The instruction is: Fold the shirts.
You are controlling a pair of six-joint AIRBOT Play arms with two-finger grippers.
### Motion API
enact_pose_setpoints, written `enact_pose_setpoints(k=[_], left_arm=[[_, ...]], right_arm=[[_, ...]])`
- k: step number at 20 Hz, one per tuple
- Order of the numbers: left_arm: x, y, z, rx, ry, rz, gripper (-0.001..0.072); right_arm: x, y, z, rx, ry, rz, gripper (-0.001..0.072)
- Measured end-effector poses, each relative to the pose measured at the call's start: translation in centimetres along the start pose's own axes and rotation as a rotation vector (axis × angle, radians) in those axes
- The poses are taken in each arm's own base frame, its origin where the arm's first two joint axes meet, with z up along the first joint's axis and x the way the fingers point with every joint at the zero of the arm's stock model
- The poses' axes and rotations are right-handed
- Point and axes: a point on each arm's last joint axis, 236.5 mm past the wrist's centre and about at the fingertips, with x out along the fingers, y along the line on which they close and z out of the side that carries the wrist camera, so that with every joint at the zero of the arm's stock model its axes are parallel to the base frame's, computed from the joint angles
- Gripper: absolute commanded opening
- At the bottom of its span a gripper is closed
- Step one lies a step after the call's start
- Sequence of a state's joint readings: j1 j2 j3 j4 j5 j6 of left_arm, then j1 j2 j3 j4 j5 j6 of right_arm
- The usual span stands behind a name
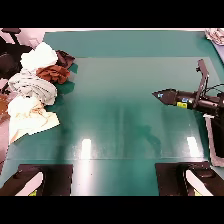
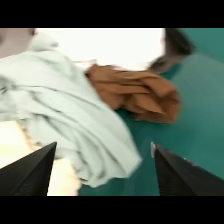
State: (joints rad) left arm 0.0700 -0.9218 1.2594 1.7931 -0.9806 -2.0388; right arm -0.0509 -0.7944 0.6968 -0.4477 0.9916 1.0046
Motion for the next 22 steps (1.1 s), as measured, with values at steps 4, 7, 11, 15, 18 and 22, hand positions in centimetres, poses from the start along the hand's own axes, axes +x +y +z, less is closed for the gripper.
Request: enact_pose_setpoints(k=[4, 7, 11, 15, 18, 22], left_arm=[[6.2, 5.9, -0.8, -0.106, 0.184, 0.146, 0.0696], [9.6, 9.5, -2.4, -0.146, 0.288, 0.204, 0.0695], [14.1, 10.8, -4.4, -0.147, 0.365, 0.188, 0.0694], [18.6, 9.5, -5.8, -0.185, 0.379, 0.094, 0.0693], [21.3, 8.6, -6.3, -0.236, 0.362, 0.041, 0.0244], [22.3, 7.6, -5.2, -0.280, 0.322, -0.009, 0.0030]], right_arm=[[0.3, -0.2, -0.8, 0.013, 0.030, 0.007, 0.0136], [0.5, -0.3, -1.9, 0.027, 0.063, 0.017, 0.0137], [0.6, -0.4, -2.4, 0.033, 0.075, 0.019, 0.0136], [0.5, -0.3, -2.6, 0.034, 0.081, 0.024, 0.0136], [0.2, 0.2, -2.3, 0.018, 0.067, 0.028, 0.0136], [-0.8, 1.2, -1.3, -0.025, 0.007, 0.021, 0.0136]])
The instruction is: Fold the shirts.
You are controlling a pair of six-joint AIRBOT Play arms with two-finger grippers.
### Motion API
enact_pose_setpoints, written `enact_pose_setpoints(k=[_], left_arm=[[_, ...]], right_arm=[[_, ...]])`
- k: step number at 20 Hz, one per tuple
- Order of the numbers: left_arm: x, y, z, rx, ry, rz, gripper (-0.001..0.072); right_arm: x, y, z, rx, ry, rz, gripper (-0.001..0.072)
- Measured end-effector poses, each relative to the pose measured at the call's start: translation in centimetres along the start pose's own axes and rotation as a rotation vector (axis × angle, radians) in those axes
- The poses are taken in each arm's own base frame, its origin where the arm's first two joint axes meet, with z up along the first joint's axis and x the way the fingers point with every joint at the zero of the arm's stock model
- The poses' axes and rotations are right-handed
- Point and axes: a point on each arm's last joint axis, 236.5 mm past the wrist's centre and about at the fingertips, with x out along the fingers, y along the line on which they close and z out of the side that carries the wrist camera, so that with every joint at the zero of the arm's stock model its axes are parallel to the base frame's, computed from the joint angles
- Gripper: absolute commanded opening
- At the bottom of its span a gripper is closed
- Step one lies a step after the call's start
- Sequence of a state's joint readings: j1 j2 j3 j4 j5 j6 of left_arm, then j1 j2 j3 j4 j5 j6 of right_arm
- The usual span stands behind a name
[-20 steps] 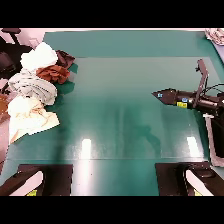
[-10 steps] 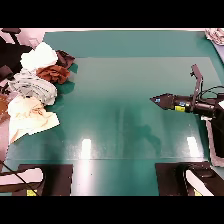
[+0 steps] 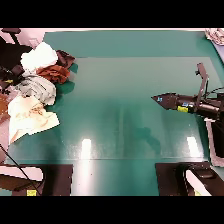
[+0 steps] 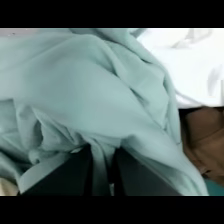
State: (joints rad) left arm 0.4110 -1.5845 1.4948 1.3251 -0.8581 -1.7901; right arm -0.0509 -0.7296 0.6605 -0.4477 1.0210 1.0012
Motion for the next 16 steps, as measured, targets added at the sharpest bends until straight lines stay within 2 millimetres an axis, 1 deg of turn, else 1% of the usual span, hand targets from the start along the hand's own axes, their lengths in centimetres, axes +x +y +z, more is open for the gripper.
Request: enact_pose_setpoints(k=[1, 3, 5, 7, 9, 10, 11, 12, 14, 15, 16], left_arm=[[-0.6, -0.6, 0.7, 0.002, -0.019, -0.017, 0.0030], [-3.0, -2.4, 2.5, 0.022, -0.069, -0.055, 0.0030], [-6.9, -4.0, 4.4, 0.048, -0.130, -0.086, 0.0030], [-12.0, -5.8, 5.7, 0.074, -0.205, -0.126, 0.0030], [-17.6, -7.9, 6.8, 0.091, -0.299, -0.185, 0.0030], [-20.9, -9.4, 7.1, 0.089, -0.353, -0.238, 0.0030], [-24.4, -11.3, 7.3, 0.080, -0.406, -0.315, 0.0029], [-27.8, -13.6, 7.1, 0.076, -0.449, -0.410, 0.0029], [-35.6, -19.5, 5.9, 0.098, -0.538, -0.653, 0.0028], [-39.3, -22.3, 4.8, 0.125, -0.569, -0.768, 0.0029], [-42.3, -24.7, 3.5, 0.152, -0.588, -0.867, 0.0029]], right_arm=[[-0.2, 0.2, 0.3, -0.012, -0.016, -0.005, 0.0136], [-0.6, 0.3, 0.6, -0.035, -0.036, -0.019, 0.0136], [-0.9, 0.3, 0.7, -0.050, -0.046, -0.028, 0.0136], [-1.0, 0.3, 0.8, -0.058, -0.053, -0.035, 0.0136], [-1.1, 0.3, 0.9, -0.064, -0.056, -0.040, 0.0136], [-1.1, 0.3, 1.0, -0.064, -0.062, -0.043, 0.0136], [-1.2, 0.2, 1.2, -0.066, -0.068, -0.047, 0.0136], [-1.2, 0.1, 1.4, -0.066, -0.077, -0.052, 0.0136], [-1.4, -0.2, 2.1, -0.066, -0.106, -0.068, 0.0136], [-1.6, -0.4, 2.7, -0.068, -0.133, -0.081, 0.0136], [-1.9, -0.5, 3.5, -0.072, -0.172, -0.098, 0.0136]])
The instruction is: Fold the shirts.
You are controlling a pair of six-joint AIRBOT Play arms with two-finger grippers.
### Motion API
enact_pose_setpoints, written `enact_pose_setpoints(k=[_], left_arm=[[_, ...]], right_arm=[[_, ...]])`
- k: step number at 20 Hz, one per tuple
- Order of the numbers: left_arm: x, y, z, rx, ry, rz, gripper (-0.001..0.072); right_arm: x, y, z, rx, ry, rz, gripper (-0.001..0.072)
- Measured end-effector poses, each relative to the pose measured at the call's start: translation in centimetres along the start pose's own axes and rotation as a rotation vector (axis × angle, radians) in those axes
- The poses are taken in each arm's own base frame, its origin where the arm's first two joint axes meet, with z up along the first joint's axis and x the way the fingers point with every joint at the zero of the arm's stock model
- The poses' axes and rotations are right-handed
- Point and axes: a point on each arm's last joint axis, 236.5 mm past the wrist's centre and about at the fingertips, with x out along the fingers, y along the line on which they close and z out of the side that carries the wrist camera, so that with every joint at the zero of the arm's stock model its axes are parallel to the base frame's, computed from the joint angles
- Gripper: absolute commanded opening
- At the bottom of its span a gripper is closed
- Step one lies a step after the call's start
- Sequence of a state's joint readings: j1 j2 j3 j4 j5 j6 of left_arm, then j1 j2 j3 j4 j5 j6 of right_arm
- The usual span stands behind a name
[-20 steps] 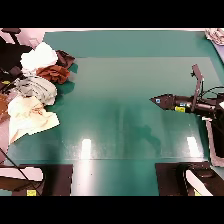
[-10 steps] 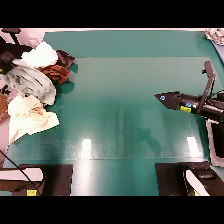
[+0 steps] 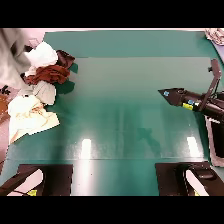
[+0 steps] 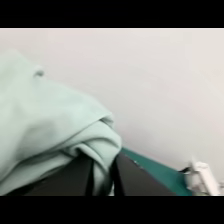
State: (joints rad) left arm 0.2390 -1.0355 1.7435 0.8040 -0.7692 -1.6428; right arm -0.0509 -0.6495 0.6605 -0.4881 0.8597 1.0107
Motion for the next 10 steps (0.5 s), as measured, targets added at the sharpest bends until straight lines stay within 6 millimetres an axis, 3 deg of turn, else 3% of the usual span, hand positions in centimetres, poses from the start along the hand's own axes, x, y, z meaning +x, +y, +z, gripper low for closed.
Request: enact_pose_setpoints(k=[2, 5, 8, 10], left_arm=[[-0.6, -7.5, -0.3, -0.012, -0.019, -0.193, 0.0029], [-1.0, -15.9, -2.9, -0.043, 0.006, -0.424, 0.0028], [-0.1, -20.8, -7.5, -0.028, 0.087, -0.552, 0.0029], [1.6, -21.5, -12.0, 0.015, 0.185, -0.566, 0.0029]], right_arm=[[-0.8, -0.4, 2.4, -0.018, -0.108, -0.045, 0.0135], [-4.3, -1.2, 8.3, -0.058, -0.382, -0.149, 0.0136], [-10.4, -1.7, 14.2, -0.086, -0.708, -0.269, 0.0136], [-14.9, -1.7, 16.8, -0.098, -0.895, -0.335, 0.0136]])
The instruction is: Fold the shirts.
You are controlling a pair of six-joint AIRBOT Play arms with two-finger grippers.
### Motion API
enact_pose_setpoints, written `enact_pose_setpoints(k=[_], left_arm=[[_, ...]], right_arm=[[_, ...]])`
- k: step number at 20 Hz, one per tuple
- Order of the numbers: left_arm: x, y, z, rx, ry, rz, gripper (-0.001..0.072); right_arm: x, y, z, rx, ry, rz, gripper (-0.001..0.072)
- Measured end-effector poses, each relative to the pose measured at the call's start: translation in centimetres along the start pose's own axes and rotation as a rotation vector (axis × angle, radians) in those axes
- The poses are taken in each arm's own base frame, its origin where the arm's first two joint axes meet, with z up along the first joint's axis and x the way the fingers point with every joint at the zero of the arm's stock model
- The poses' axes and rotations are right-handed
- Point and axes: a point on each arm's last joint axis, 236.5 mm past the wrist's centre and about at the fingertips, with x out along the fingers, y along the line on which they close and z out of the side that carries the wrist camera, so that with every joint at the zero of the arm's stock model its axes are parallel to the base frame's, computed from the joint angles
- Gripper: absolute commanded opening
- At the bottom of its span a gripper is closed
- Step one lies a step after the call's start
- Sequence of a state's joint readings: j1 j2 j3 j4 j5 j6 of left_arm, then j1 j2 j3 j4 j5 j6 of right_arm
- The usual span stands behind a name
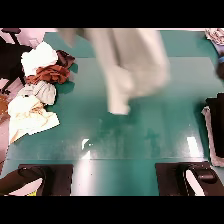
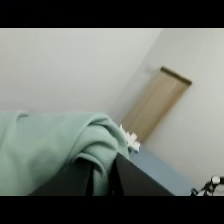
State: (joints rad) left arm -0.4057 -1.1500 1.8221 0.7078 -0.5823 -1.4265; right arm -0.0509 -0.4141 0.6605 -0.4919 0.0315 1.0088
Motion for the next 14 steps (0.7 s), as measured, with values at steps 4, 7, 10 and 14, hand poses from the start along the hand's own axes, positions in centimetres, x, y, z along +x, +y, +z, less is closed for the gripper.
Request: enact_pose_setpoints(k=[4, 7, 10, 14], left_arm=[[3.4, 5.6, -12.4, -0.006, 0.381, 0.090, 0.0030], [2.3, 11.7, -22.0, -0.049, 0.695, 0.243, 0.0031], [-1.2, 17.4, -28.7, -0.066, 0.925, 0.423, 0.0376], [-6.1, 24.4, -31.1, 0.012, 1.045, 0.715, 0.0665]], right_arm=[[-1.4, -0.1, 3.5, -0.063, -0.122, -0.027, 0.0136], [-1.6, 1.4, 1.9, -0.102, -0.050, 0.034, 0.0136], [-1.6, 3.3, -1.9, -0.121, 0.102, 0.128, 0.0136], [-1.9, 4.4, -9.8, -0.059, 0.409, 0.214, 0.0190]])
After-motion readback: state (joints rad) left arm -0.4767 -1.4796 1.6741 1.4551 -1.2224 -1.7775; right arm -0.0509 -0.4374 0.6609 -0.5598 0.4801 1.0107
